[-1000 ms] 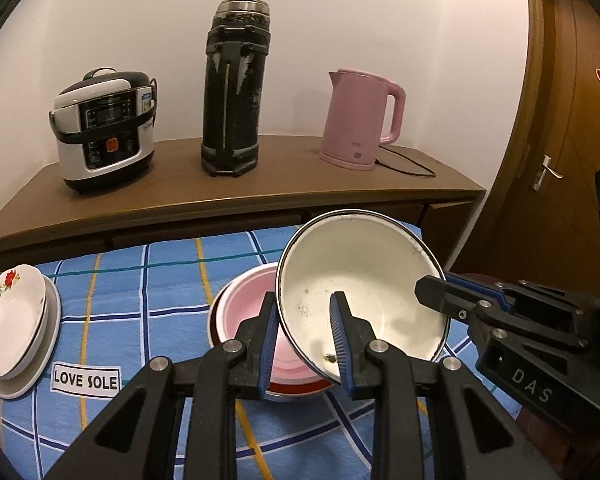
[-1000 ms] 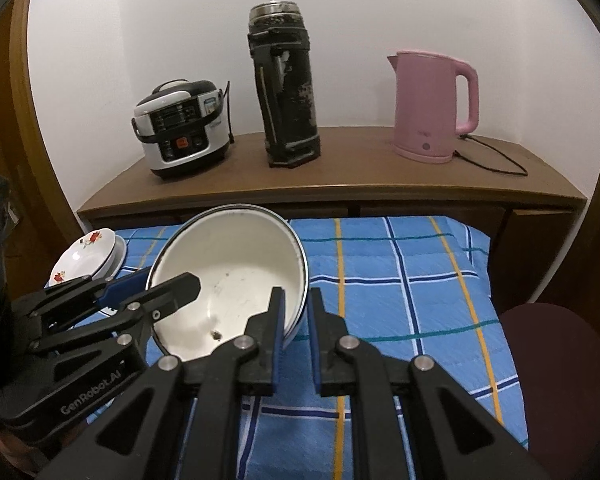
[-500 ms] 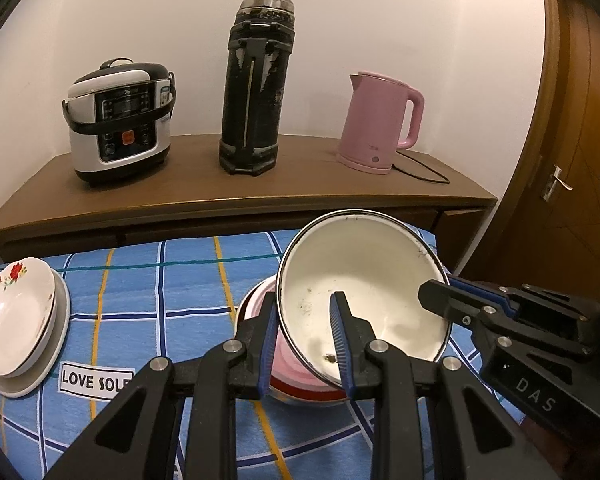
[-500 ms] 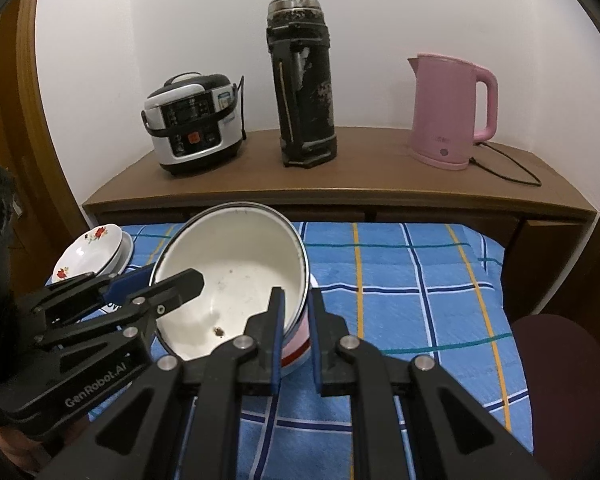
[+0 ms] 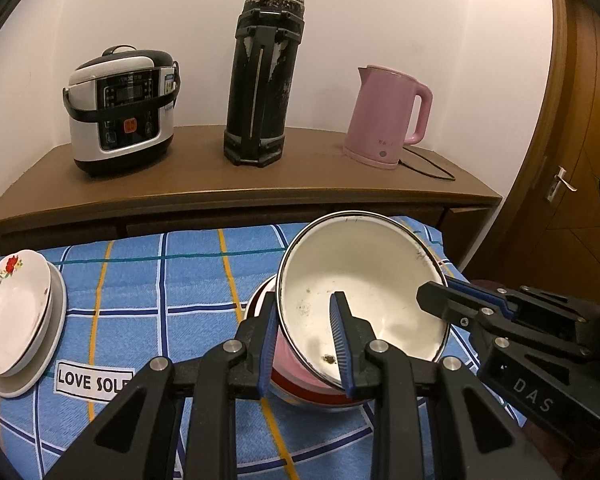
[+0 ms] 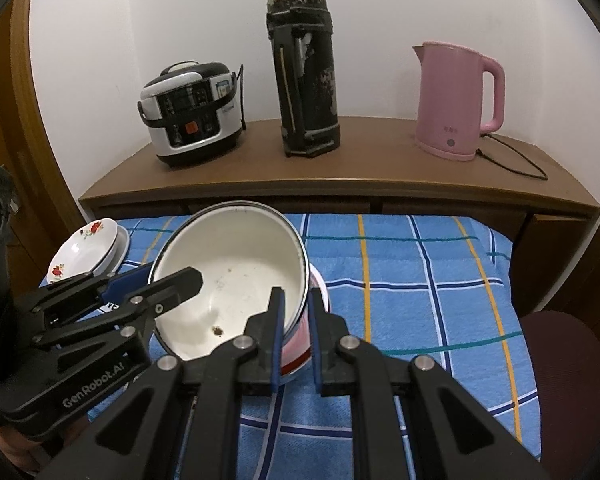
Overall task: Organize plates and bowls
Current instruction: 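Lift the white enamel bowl and lower it into the pink bowl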
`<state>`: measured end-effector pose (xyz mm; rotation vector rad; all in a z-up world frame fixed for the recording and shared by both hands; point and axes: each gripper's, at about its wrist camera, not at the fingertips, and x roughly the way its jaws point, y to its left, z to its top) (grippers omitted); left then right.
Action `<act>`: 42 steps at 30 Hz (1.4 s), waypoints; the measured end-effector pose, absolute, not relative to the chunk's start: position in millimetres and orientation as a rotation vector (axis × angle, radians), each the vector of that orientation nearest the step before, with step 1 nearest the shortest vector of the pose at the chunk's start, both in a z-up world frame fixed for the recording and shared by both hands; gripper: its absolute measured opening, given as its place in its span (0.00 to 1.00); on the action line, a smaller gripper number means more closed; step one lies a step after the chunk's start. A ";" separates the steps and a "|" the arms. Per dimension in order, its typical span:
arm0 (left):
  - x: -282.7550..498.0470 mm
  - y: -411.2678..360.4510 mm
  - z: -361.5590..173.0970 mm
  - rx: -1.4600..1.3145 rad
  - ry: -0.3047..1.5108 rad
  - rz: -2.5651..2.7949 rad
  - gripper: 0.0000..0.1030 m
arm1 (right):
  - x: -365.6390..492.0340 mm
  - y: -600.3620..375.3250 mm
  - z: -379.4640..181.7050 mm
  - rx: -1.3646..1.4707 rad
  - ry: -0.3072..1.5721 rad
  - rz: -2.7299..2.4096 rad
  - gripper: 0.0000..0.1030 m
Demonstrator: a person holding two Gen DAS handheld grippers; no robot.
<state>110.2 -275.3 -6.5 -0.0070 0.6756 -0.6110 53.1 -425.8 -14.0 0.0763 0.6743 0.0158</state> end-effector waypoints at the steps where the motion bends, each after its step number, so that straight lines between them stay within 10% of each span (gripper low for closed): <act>1: 110.6 -275.4 -7.1 -0.007 0.677 -0.611 0.27 | 53.8 -426.0 -14.6 0.077 0.677 0.015 0.11; 42: 131.5 -285.4 -23.1 0.038 0.729 -0.609 0.27 | 74.7 -432.8 -35.3 0.130 0.768 0.023 0.13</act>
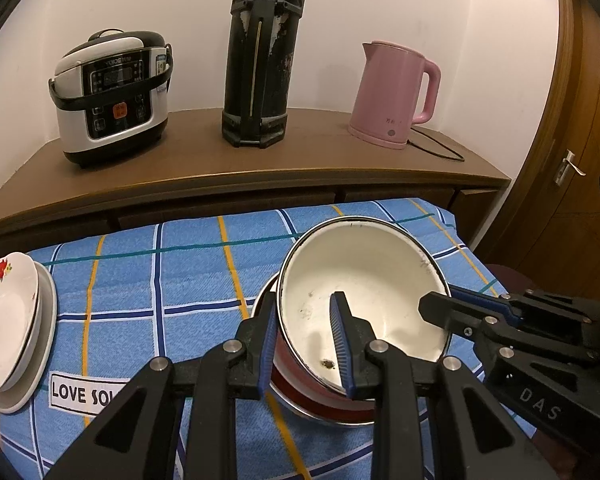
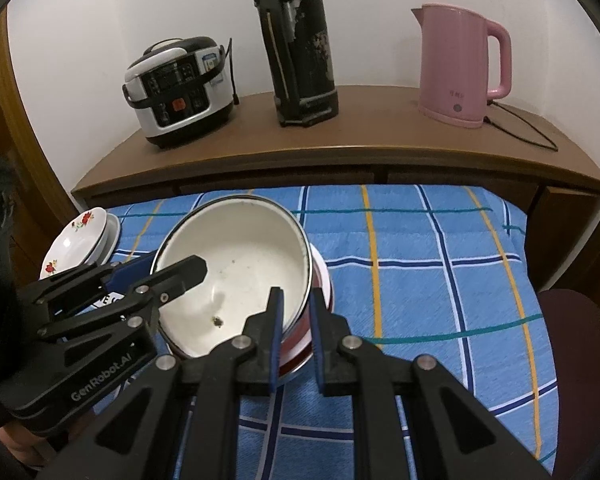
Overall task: Organize plates and bowls
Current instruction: 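Lift the white enamel bowl and lower it into the pink bowl, then lift the nested bowl stack with the left gripper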
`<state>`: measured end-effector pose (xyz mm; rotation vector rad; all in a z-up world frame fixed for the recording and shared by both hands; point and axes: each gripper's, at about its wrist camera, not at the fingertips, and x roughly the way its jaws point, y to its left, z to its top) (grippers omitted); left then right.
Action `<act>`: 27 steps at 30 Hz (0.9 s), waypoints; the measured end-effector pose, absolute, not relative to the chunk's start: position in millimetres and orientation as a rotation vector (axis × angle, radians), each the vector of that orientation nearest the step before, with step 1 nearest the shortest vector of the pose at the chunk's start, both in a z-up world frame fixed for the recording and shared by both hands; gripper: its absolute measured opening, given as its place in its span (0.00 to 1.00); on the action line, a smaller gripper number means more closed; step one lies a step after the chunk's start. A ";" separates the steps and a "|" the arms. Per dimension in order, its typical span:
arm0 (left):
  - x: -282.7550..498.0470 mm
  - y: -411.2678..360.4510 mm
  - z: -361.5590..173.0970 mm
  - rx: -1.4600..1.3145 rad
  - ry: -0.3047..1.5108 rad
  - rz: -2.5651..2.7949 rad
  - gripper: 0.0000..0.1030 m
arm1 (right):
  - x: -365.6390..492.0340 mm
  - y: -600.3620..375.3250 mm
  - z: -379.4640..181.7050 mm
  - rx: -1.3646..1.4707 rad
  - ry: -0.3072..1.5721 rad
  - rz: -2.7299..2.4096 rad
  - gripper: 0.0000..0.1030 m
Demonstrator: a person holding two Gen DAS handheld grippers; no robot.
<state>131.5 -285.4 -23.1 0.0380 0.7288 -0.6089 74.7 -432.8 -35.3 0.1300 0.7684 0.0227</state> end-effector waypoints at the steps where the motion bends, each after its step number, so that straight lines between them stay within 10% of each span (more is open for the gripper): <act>1: 131.4 -285.5 -23.1 0.039 0.728 -0.609 0.27 | 75.0 -432.8 -35.8 0.131 0.770 0.023 0.13; 27: 140.4 -291.2 -29.8 0.064 0.769 -0.606 0.27 | 82.7 -433.4 -43.5 0.135 0.803 0.023 0.13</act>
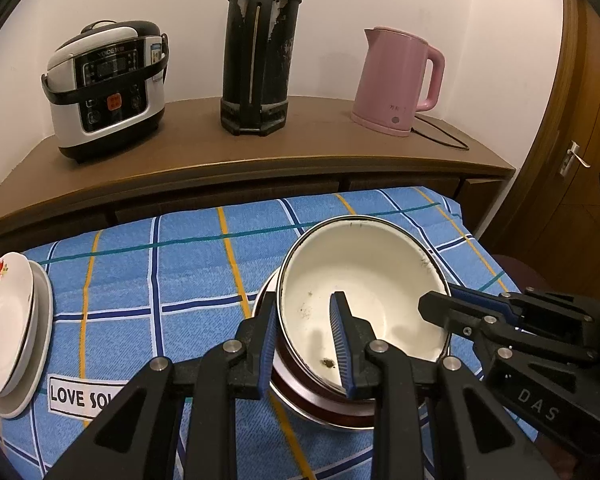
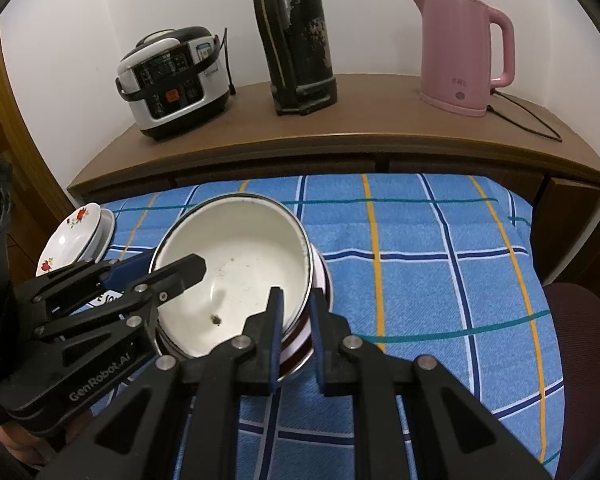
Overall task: Organize plates and bowls
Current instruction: 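Lift the nested bowl stack with the left gripper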
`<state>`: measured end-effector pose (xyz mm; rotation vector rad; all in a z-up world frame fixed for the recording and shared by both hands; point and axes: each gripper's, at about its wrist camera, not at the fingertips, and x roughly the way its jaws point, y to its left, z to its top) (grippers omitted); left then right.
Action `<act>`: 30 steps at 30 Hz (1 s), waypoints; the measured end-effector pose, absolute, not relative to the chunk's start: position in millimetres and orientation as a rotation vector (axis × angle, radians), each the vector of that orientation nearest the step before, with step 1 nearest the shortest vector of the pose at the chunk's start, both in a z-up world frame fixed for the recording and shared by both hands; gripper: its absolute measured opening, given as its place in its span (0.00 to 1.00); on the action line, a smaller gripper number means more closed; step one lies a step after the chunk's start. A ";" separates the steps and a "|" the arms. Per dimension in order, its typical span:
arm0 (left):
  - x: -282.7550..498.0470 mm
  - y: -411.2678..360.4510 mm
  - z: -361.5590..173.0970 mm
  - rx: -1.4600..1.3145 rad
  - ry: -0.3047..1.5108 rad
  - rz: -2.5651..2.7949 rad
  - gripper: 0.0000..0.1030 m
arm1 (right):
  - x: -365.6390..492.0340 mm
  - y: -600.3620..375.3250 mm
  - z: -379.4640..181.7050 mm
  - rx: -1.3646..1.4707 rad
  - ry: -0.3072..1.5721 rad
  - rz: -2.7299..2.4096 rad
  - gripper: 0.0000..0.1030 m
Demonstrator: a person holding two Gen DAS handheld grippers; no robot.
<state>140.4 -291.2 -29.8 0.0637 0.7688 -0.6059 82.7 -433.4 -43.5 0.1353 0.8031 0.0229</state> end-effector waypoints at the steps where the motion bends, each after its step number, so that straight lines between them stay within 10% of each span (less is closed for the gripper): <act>1: 140.4 -291.1 -29.8 0.064 0.769 -0.606 0.27 | 83.5 -433.5 -43.5 0.135 0.806 0.024 0.14; 30: 147.3 -289.5 -28.1 0.037 0.873 -0.623 0.27 | 89.7 -444.6 -42.3 0.222 0.868 0.077 0.15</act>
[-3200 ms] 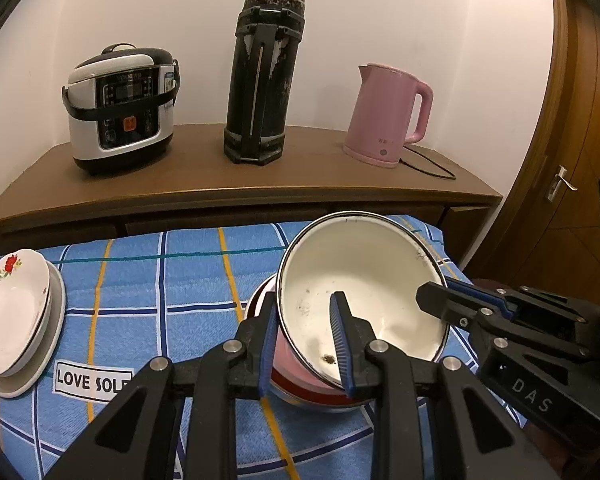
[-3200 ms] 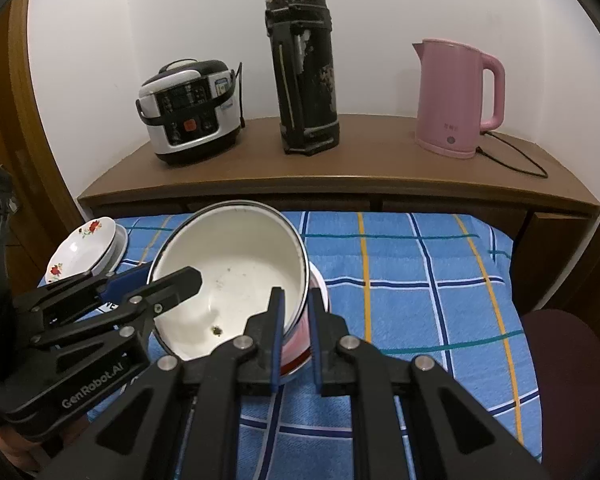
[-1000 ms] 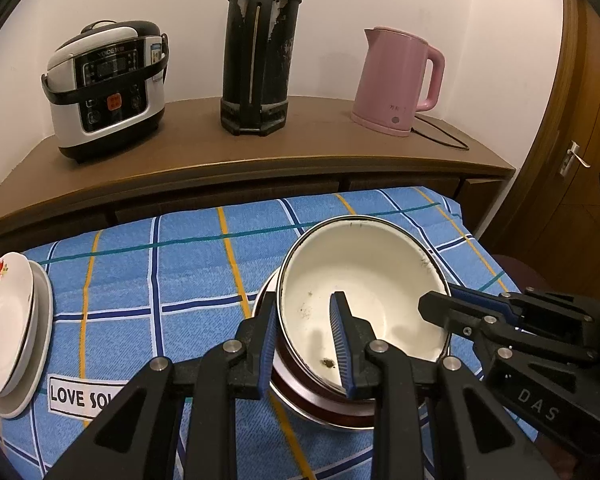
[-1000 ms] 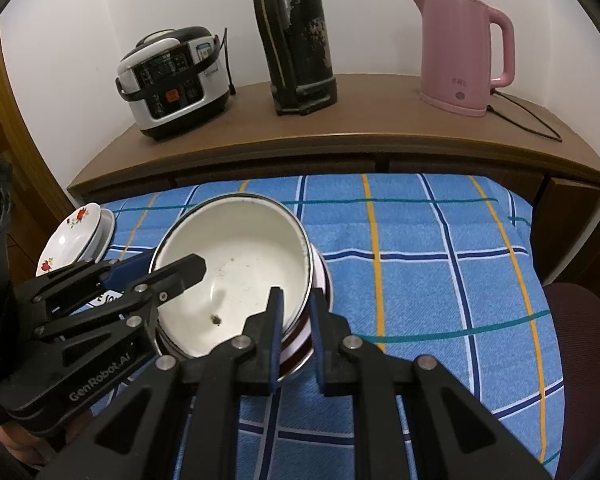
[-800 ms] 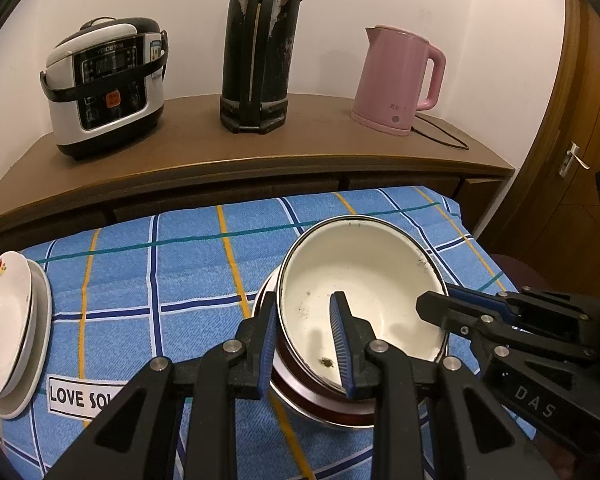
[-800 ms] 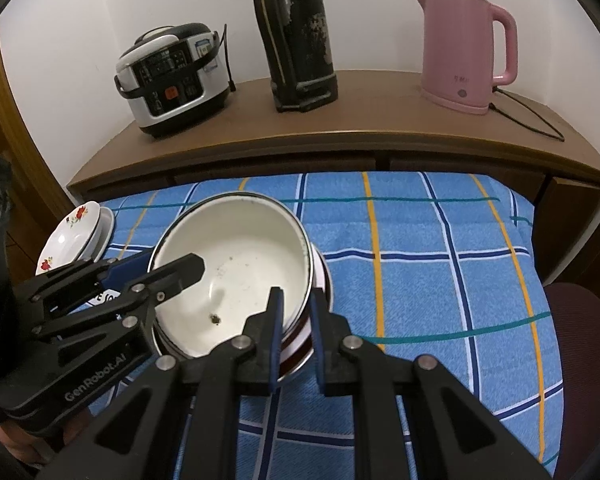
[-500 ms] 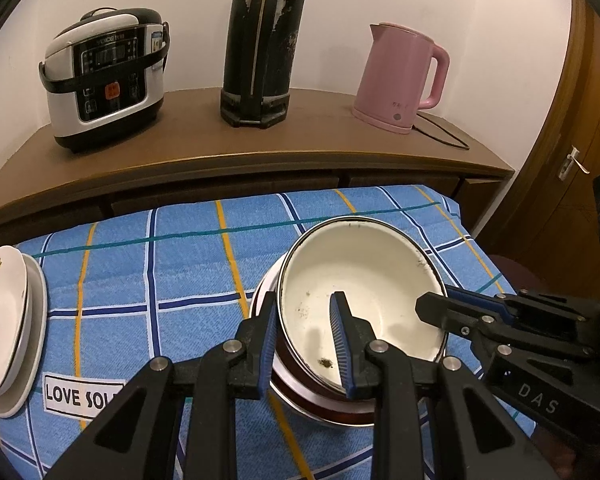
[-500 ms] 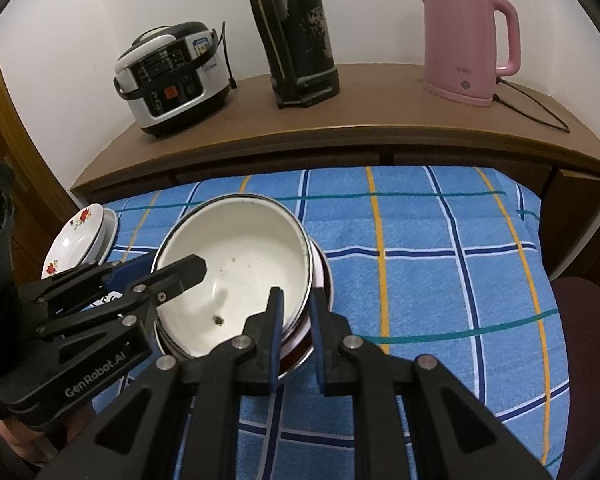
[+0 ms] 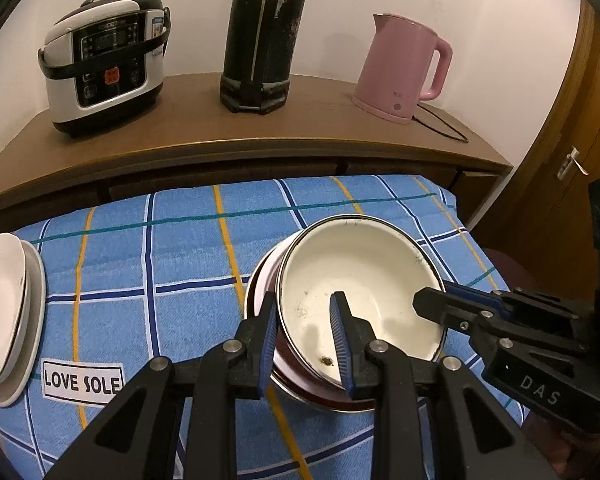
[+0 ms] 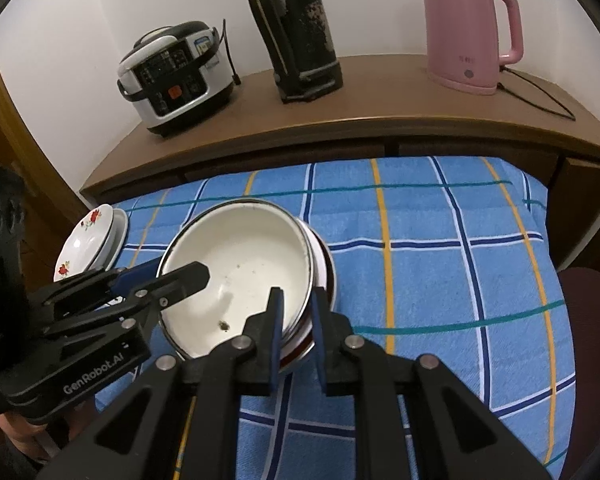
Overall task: Organize plates and bowls
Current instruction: 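Lift the nested bowl stack with the left gripper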
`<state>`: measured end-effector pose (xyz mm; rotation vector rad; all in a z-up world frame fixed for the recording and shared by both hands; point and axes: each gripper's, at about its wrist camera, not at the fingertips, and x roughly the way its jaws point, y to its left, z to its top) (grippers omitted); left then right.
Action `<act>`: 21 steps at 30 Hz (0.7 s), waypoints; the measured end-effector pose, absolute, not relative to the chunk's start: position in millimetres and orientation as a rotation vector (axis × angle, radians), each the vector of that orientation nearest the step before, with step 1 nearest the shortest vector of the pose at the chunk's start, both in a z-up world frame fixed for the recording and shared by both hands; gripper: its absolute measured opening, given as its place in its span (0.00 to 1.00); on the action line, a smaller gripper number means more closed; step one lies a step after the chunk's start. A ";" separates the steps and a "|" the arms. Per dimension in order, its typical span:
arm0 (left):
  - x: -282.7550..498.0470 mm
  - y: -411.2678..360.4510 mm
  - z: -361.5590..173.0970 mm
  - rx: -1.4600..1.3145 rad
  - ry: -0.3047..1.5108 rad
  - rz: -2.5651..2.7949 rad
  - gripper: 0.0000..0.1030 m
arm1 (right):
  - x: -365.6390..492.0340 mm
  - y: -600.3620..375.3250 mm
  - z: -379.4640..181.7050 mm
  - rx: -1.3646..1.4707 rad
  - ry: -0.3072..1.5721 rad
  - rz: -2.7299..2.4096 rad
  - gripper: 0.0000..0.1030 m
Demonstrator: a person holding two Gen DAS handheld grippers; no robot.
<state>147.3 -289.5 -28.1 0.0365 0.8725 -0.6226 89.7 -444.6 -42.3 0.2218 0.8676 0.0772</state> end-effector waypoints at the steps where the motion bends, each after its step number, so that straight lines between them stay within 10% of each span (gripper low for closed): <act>1: 147.6 -289.7 -27.9 0.037 0.875 -0.622 0.27 | 89.8 -445.6 -41.9 0.228 0.871 0.078 0.15; 21: 151.6 -290.2 -29.4 0.032 0.912 -0.623 0.27 | 98.1 -455.1 -42.6 0.305 0.895 0.102 0.15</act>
